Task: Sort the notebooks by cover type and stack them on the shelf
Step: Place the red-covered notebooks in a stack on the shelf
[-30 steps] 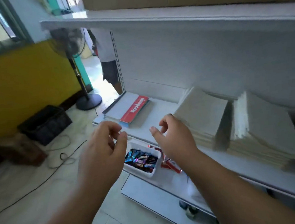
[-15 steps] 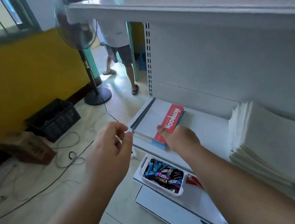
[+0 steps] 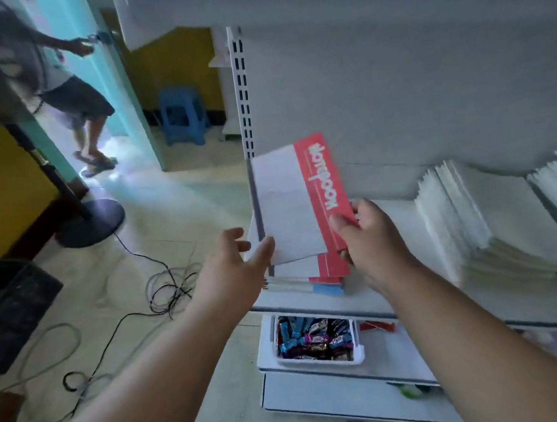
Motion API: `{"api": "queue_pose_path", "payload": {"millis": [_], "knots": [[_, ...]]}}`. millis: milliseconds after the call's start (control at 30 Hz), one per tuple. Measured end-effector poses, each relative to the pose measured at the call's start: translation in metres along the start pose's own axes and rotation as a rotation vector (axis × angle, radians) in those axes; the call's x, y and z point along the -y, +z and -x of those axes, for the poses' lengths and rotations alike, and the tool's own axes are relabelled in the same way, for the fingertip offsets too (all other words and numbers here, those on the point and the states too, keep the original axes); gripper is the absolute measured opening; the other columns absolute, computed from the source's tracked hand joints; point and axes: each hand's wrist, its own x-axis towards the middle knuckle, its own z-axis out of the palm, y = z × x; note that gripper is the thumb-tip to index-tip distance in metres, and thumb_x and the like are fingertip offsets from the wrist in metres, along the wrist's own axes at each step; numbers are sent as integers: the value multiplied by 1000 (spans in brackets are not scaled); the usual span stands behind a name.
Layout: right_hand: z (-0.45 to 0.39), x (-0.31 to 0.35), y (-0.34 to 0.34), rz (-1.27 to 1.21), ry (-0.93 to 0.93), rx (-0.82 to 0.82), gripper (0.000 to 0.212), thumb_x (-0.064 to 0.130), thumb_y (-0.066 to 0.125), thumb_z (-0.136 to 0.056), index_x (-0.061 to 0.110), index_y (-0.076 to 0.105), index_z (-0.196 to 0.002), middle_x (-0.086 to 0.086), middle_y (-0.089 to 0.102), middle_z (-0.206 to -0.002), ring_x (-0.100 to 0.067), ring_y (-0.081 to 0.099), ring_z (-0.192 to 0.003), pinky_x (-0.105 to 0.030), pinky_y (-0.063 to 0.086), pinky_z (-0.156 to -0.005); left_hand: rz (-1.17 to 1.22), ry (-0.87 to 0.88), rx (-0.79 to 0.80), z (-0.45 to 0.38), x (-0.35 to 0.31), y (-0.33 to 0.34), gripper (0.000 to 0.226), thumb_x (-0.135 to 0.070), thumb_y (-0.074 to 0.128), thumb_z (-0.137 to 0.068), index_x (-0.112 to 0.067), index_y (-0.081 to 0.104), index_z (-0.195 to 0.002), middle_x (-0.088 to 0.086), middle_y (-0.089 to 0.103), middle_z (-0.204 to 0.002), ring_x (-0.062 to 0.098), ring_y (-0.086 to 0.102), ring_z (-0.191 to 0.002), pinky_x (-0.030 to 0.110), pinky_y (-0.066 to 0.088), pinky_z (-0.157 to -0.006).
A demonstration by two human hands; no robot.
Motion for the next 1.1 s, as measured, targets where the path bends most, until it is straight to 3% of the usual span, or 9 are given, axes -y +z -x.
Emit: {"api": "queue_pose_path", "payload": {"millis": [133, 233, 433, 533, 600, 667, 767, 933, 1100], "knots": [[28, 5, 26, 7, 57, 21, 29, 55, 49, -97, 29, 59, -86, 0, 70, -87, -19, 68, -76, -40, 58, -64, 475, -100, 82, -4, 2, -8, 11, -13, 54, -101, -18, 58, -110, 11, 69, -92, 17, 66, -55, 32, 53, -50], [14, -19, 21, 712, 191, -73, 61, 76, 36, -88, 19, 54, -100, -2, 60, -94, -21, 62, -82, -34, 49, -68, 505, -80, 12, -8, 11, -18, 18, -7, 51, -100, -23, 58, -105, 6, 66, -86, 14, 57, -49, 32, 45, -47], [10, -27, 21, 980, 193, -144, 38, 45, 60, -92, 12, 50, -107, -8, 59, -102, -29, 59, -84, -32, 45, -66, 598, -59, 56, -13, 15, -31, 18, -7, 52, -98, -19, 60, -109, 6, 65, -85, 11, 55, -47, 30, 43, -47], [13, -11, 16, 690, 80, -194, 14, 28, 51, -100, 16, 43, -101, -4, 61, -94, -26, 60, -76, -31, 40, -58, 607, -42, 101, -16, 15, -33, 18, -7, 50, -100, -19, 59, -110, 7, 66, -86, 11, 54, -46, 28, 42, -45], [20, 8, 21, 163, 77, -154, 10, 25, 50, -101, 16, 51, -106, -1, 64, -89, -18, 58, -66, -27, 43, -54, 579, -36, 102, -19, 18, -31, 19, -12, 49, -102, -23, 58, -114, 7, 66, -88, 13, 54, -48, 29, 42, -45], [29, 24, 31, -263, 169, -16, 14, 22, 49, -103, 19, 59, -111, -3, 67, -84, -15, 56, -61, -23, 40, -48, 533, -60, 95, -22, 19, -29, 15, -22, 50, -103, -23, 55, -117, 6, 60, -84, 15, 51, -49, 31, 42, -47], [36, 25, 37, -424, 241, 114, 28, 36, 42, -106, 23, 67, -105, -6, 67, -77, -17, 57, -59, -25, 39, -48, 495, -85, 101, -26, 20, -29, 11, -23, 53, -102, -15, 58, -109, 6, 55, -74, 16, 48, -42, 26, 41, -43], [17, -9, 27, 728, 172, -92, 54, 71, 40, -91, 20, 55, -91, 3, 60, -80, -15, 57, -68, -28, 40, -55, 538, -59, 60, -22, 25, -30, 13, -17, 51, -103, -18, 63, -109, -3, 57, -70, 12, 46, -47, 24, 39, -40], [9, -28, 27, 977, 291, -37, 35, 46, 56, -93, 12, 58, -103, -5, 63, -97, -26, 62, -85, -30, 46, -69, 581, -59, 80, -18, 28, -32, 14, -18, 50, -104, -23, 63, -107, -8, 59, -63, 12, 44, -47, 25, 38, -41]]}}
